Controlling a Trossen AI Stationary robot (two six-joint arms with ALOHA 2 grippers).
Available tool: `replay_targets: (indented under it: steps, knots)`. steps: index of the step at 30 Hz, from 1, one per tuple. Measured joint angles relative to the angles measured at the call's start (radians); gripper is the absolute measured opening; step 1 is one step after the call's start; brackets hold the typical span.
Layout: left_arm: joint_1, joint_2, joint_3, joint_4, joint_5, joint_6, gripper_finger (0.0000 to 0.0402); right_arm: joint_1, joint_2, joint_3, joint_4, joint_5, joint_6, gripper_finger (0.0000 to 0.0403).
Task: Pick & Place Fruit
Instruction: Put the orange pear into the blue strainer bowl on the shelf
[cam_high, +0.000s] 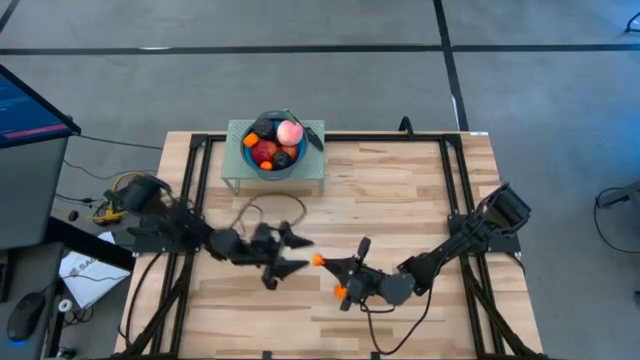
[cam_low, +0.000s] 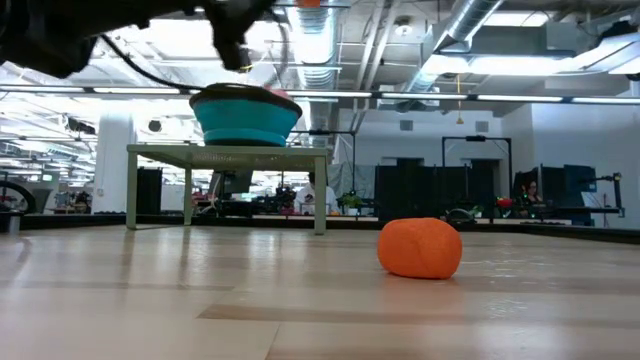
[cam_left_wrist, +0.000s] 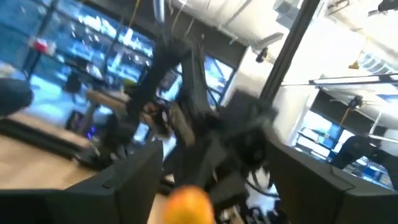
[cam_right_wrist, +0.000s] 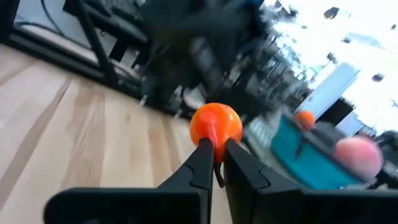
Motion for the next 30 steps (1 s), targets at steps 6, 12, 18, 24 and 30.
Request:
replay_targets:
  steps: [6, 12, 18, 24, 30]
  knots:
    - [0.005, -0.317, -0.206, -0.062, -0.098, 0.194, 0.0299, -0.039, -0.064, -0.001, -0.278, -0.082, 0.245, 0.002]
    - [-0.105, -0.571, -0.321, -0.409, -0.494, 0.304, 0.03, -0.268, -0.199, 0.154, -0.692, -0.397, 0.419, 0.0018]
    - [-0.134, -0.567, -0.361, -0.506, -0.604, 0.19, 0.03, -0.617, -0.166, 0.454, -1.03, -0.713, 0.36, 0.0021]
    - [-0.124, -0.492, -0.366, -0.508, -0.605, 0.112, 0.03, -0.867, 0.014, 0.745, -1.172, -0.944, 0.29, 0.0024]
    - [-0.12, -0.461, -0.366, -0.502, -0.605, 0.067, 0.03, -0.947, 0.186, 0.928, -1.32, -1.039, 0.227, 0.0036]
